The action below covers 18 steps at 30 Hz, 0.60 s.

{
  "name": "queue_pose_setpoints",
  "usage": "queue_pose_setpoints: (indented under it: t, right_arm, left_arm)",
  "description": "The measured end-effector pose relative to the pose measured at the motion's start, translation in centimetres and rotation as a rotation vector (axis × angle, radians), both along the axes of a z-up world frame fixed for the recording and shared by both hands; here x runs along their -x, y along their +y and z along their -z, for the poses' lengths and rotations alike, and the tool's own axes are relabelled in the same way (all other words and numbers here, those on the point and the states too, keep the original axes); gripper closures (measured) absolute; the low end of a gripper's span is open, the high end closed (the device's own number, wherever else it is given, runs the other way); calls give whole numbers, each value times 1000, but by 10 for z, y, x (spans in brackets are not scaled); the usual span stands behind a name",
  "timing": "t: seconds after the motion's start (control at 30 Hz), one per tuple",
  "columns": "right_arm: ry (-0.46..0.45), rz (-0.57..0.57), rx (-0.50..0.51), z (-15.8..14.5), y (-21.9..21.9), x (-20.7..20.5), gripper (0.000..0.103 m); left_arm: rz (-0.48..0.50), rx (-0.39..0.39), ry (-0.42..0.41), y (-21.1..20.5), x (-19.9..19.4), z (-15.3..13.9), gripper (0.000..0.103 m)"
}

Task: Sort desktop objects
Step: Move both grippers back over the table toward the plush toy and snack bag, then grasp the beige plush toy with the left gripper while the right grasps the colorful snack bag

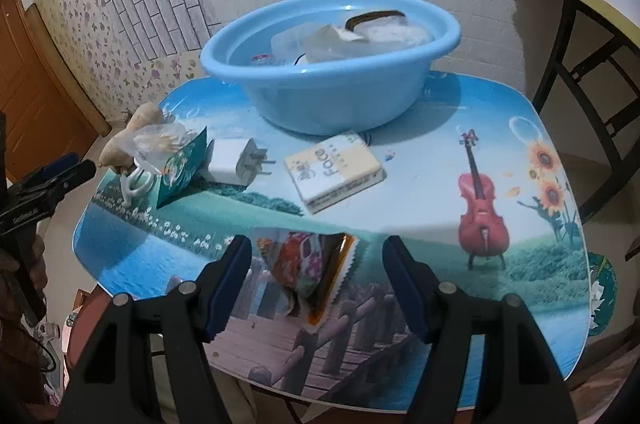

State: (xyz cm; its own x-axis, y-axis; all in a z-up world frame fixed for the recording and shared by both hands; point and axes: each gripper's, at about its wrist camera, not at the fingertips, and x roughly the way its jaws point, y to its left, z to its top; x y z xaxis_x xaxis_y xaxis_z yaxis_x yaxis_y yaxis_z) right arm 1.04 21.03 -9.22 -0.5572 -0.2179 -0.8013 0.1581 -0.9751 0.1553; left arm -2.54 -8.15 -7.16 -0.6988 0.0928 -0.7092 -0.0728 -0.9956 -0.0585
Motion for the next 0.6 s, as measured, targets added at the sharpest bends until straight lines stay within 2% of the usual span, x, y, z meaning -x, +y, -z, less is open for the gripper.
queue_pose_setpoints:
  t: [0.13, 0.3, 0.4, 0.47, 0.6]
  right_arm:
    - [-30, 1, -2, 7, -5, 1, 35]
    - [-40, 26, -16, 10, -4, 4, 35]
    - [-44, 46, -15, 10, -2, 8, 35]
    - [-47, 49, -20, 11, -3, 9, 35]
    - [-57, 41, -22, 14, -8, 10, 35]
  left_arm:
    - [5, 14, 0, -9, 10, 5, 9]
    - [1, -20, -7, -21, 29, 11, 9]
    - [4, -11, -19, -24, 39, 17, 11]
    - [16, -22, -33, -26, 45, 21, 24]
    - [17, -37, -63, -31, 56, 29, 43]
